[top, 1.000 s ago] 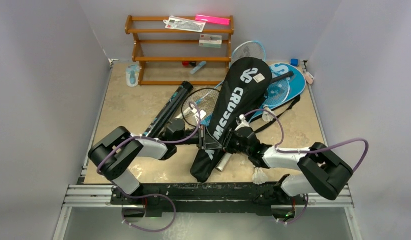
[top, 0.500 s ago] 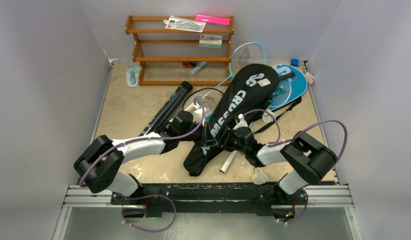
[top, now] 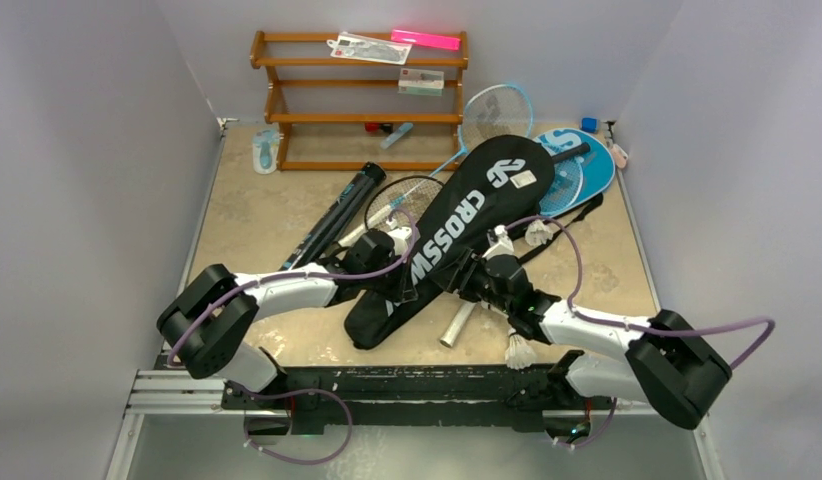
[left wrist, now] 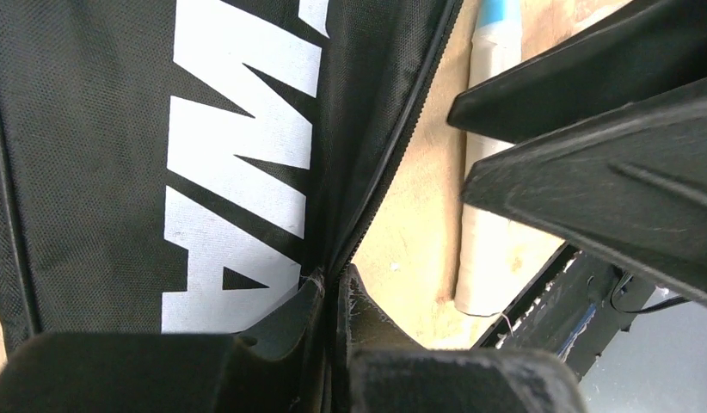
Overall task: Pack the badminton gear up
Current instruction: Place the racket in the racket bag, then pick up the racket bag from the center of the board.
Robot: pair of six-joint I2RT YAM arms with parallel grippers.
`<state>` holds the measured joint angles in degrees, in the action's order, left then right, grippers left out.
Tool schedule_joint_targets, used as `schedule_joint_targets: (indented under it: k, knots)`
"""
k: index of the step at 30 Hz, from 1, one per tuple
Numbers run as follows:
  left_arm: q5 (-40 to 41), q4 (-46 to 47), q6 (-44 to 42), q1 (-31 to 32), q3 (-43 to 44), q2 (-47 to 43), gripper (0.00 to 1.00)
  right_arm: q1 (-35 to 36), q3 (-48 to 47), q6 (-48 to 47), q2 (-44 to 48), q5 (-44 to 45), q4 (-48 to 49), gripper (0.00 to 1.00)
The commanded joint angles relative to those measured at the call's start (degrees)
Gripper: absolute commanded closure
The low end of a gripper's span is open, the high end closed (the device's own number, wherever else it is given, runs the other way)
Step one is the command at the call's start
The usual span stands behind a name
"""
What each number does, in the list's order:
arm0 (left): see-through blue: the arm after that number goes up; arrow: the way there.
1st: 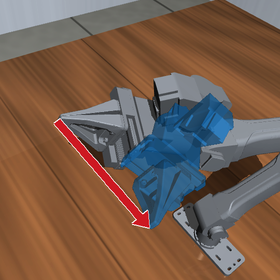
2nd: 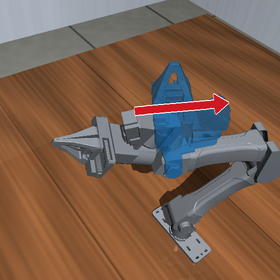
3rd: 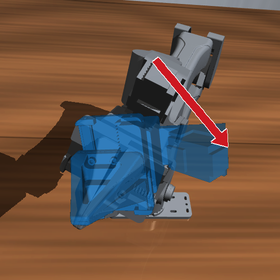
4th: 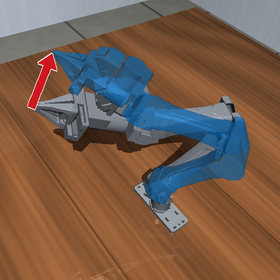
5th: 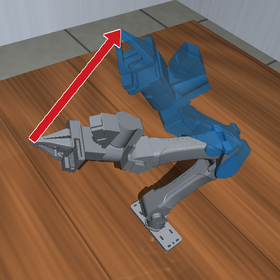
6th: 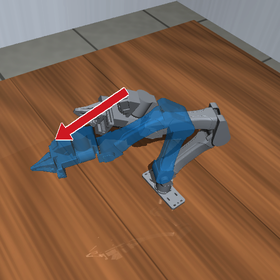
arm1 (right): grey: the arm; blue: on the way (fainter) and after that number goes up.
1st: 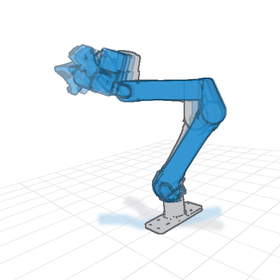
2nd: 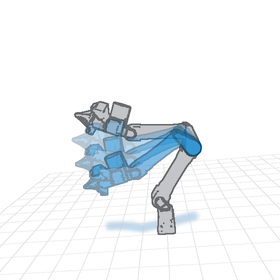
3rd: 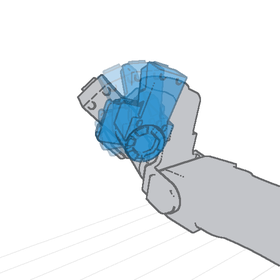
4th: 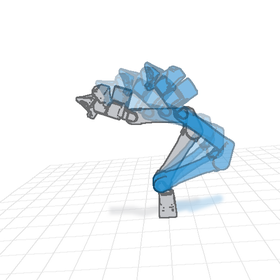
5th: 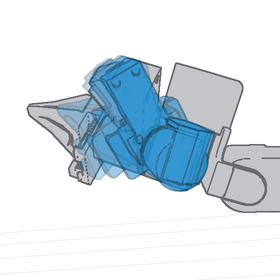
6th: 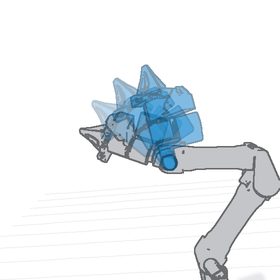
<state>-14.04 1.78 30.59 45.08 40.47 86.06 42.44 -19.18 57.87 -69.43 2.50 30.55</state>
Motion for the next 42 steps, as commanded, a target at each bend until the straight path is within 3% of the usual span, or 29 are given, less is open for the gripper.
schedule_joint_targets:
  k: [1,6,9,25,28,31,37,42]
  knots:
    - [0.8,-1.7,-1.5,0.1,1.7,-0.5,1.00,0.2,-1.7,-0.9,3.8,4.3,-7.5,0.46]
    - [2.0,-3.8,-2.0,0.2,2.0,1.3,1.00,-1.8,-6.0,1.7,2.7,3.8,-18.7,0.17]
    - [1.4,-2.7,-1.6,0.4,1.5,3.0,1.00,-2.7,-9.4,4.1,-0.4,3.2,-22.9,0.06]
    - [3.3,0.8,-1.7,1.6,1.4,9.4,1.00,-5.2,-16.2,10.9,-15.1,7.5,-24.0,0.16]
    - [3.1,0.6,-1.8,1.5,1.4,8.9,1.00,-5.7,-16.8,10.9,-17.8,8.4,-23.3,0.21]
    - [2.4,0.2,-2.0,1.6,1.6,8.2,1.00,-6.4,-16.2,10.4,-19.0,8.4,-20.3,0.39]
    - [2.2,-4.2,-2.9,1.7,2.7,0.9,1.00,-6.8,-16.1,8.9,-14.4,9.6,-20.1,0.98]
    - [3.5,-10.8,-3.9,1.7,6.0,-8.0,0.96,-6.8,-18.9,7.7,-11.6,9.9,-23.5,1.00]
